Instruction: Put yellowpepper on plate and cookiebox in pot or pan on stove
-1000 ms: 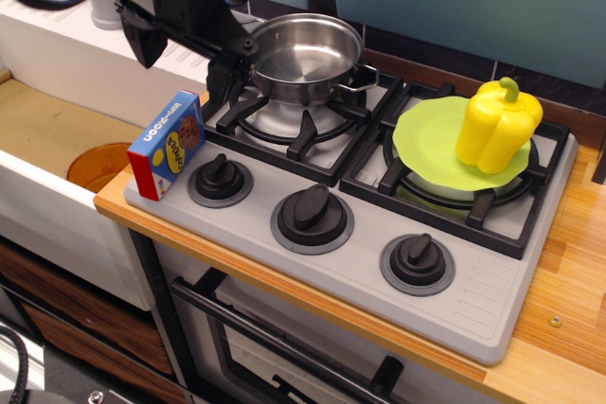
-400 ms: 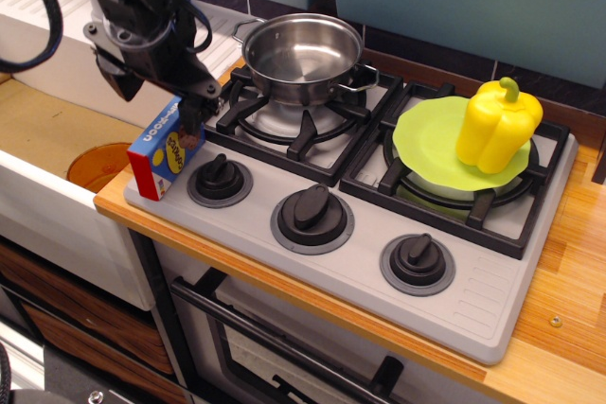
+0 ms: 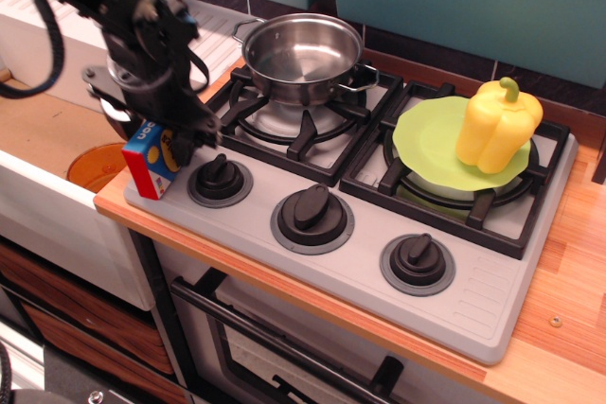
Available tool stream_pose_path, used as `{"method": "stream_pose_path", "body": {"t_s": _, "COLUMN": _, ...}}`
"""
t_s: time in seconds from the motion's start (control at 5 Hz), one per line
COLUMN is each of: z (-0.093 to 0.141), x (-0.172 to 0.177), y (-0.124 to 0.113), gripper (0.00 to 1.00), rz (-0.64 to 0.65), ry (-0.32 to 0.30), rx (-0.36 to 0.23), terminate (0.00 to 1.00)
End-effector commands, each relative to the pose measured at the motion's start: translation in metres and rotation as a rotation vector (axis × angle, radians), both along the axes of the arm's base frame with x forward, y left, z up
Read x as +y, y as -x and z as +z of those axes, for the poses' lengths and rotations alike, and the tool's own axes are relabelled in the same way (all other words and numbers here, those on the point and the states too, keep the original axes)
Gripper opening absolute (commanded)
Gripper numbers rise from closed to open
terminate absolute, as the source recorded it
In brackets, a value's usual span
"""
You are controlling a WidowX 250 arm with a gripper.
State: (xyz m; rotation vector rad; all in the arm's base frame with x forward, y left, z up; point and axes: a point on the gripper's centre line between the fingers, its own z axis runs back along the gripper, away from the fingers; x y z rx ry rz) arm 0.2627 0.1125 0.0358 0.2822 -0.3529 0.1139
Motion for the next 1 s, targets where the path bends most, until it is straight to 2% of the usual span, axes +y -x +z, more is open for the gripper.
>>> {"method": "stream_pose_path", "body": {"t_s": 0.0, "z": 0.039, "x": -0.005, "y": -0.019, "gripper": 0.00, "rz": -0.009, "ry": 0.011, "rx": 0.051, "terminate": 0.00}}
{"method": "stream_pose_path", "body": {"t_s": 0.2, "z": 0.067, "x": 0.000, "y": -0.023, "gripper": 0.00, "rz": -0.012, "ry": -0.004, "rx": 0.081, "terminate": 0.00}}
{"method": "stream_pose_path", "body": {"t_s": 0.4, "z": 0.106, "x": -0.002, "y": -0.034, "gripper": 0.00, "rz": 0.003, "ry": -0.021, "rx": 0.113, "terminate": 0.00}}
{"method": "stream_pose_path", "body": {"t_s": 0.6, "z": 0.129, "x": -0.011, "y": -0.049, "gripper": 0.00, "rz": 0.023, "ry": -0.022, "rx": 0.125, "terminate": 0.00}}
{"method": "stream_pose_path", "body": {"t_s": 0.8, "z": 0.130, "x": -0.024, "y": -0.063, "gripper": 0.00, "rz": 0.018, "ry": -0.026, "rx": 0.118, "terminate": 0.00}}
